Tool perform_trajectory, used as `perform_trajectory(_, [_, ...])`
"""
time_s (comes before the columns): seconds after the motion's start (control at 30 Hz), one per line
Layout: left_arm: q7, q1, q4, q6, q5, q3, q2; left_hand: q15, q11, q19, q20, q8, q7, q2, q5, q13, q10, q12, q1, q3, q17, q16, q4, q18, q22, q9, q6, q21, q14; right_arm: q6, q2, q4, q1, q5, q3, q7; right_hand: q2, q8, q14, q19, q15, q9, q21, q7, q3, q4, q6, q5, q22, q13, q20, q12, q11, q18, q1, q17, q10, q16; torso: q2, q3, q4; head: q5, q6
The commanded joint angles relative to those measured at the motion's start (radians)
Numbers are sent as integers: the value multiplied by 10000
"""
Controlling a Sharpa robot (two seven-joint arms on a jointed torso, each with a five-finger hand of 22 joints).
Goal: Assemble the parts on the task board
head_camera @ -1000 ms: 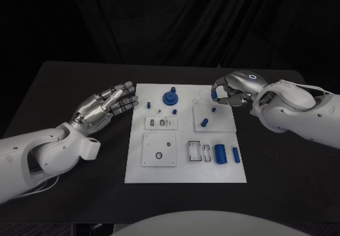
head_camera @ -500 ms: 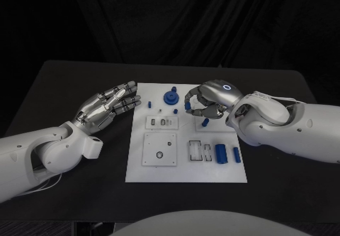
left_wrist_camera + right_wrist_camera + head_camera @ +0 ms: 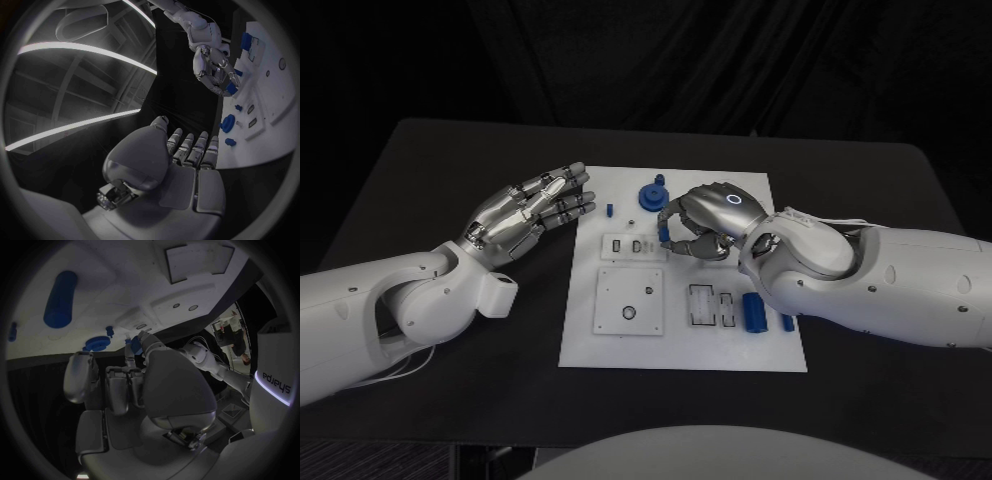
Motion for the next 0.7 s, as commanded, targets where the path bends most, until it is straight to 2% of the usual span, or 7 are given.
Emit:
perform_trajectory(0.03, [98,-11,1,89,35,7,18,23,70,31,6,-1,-17,-14,59,1,-12,-19,92,71,10,36,15,-119,-2,-1,-33,-1,-17,524,98,-76,-46,-300,8,-851,-27,1,1020,51,-36,11,-39,36,1,-9,58,29,1751,2632,6,26,70,120,-38,2635,1040,29,-5,-3,15,30,-26])
perform_trajectory(0.23, [95,-11,-19,95,35,7,25,23,67,35,6,-2,-17,-12,54,2,-12,-18,80,75,10,36,21,-118,-1,-2,-38,1,-21,689,260,-217,-60,-457,9,-1110,-57,-28,1020,61,0,-2,-49,74,2,-12,42,123,1747,2632,29,26,107,119,-80,2635,1040,29,4,2,-15,65,-39])
perform_trajectory(0.57, [109,-12,-57,108,35,7,48,21,63,36,7,-3,-13,-32,31,2,-13,-17,39,61,10,40,43,-117,-1,-2,-41,0,-21,1135,464,-417,-65,-519,11,-1172,-71,-165,1020,30,31,-69,-161,134,30,-6,-109,172,1714,2632,62,26,141,142,-155,2635,1040,29,-4,11,-15,76,-67])
perform_trajectory(0.7, [112,-13,-81,119,35,7,63,21,63,36,7,-3,-13,-32,31,2,-13,-17,39,61,10,40,43,-117,-1,-2,-41,0,-21,1239,527,-433,-67,-524,12,-1071,-89,-235,1020,19,46,-106,-197,162,24,19,-172,166,1704,2632,77,26,152,149,-229,2635,1040,29,-8,3,-11,74,-75])
